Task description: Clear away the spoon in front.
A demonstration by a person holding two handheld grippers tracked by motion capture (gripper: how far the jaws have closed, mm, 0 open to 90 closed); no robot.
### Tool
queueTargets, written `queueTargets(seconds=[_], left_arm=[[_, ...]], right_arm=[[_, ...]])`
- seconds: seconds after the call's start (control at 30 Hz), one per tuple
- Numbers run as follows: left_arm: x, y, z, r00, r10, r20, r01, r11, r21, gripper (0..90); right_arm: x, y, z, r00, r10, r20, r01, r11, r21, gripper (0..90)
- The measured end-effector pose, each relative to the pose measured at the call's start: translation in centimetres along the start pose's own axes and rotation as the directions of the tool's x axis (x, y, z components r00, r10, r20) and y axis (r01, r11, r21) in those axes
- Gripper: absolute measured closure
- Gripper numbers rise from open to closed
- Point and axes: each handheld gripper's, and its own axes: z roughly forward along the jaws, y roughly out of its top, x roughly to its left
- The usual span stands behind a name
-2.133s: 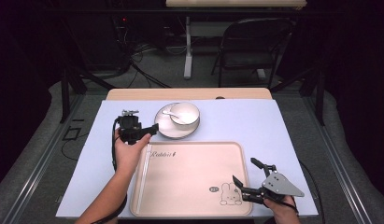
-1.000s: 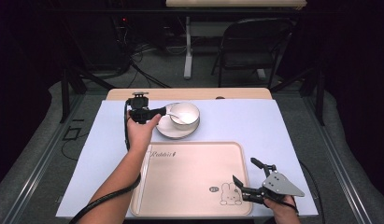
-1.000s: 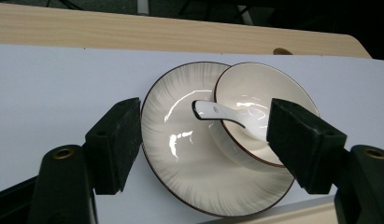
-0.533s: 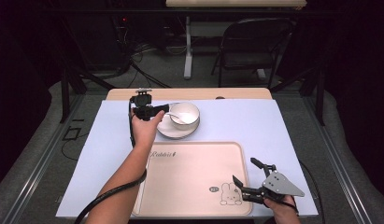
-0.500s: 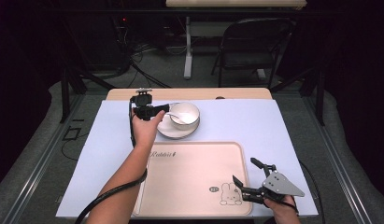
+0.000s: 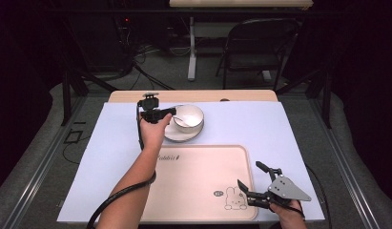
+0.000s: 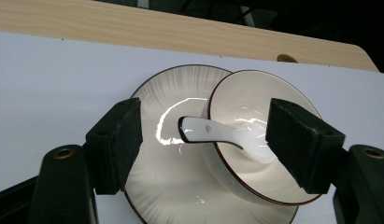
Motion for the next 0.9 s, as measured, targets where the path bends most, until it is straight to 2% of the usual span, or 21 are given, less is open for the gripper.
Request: queueTargets(seconds=[0.4, 0.73, 0.9], left_arm=[[0.0, -0.7, 1.8, 0.9991, -0.041, 0.01, 0.041, 0.9989, 0.022, 27.9], [-0.3, -1.1, 2.9, 0.9992, -0.038, 0.007, 0.038, 0.9985, 0.038, 29.0], [-0.2, -1.3, 3.6, 0.9984, -0.054, 0.018, 0.053, 0.9979, 0.035, 32.8]], right_arm=[[0.0, 0.0, 0.0, 1.0, -0.002, 0.0, 0.002, 1.0, 0.001, 13.9], [0.0, 0.0, 0.0, 1.0, 0.002, -0.003, -0.002, 1.0, 0.0, 14.0], [0.0, 0.0, 0.1, 1.0, 0.001, -0.003, -0.001, 1.0, 0.001, 14.0]])
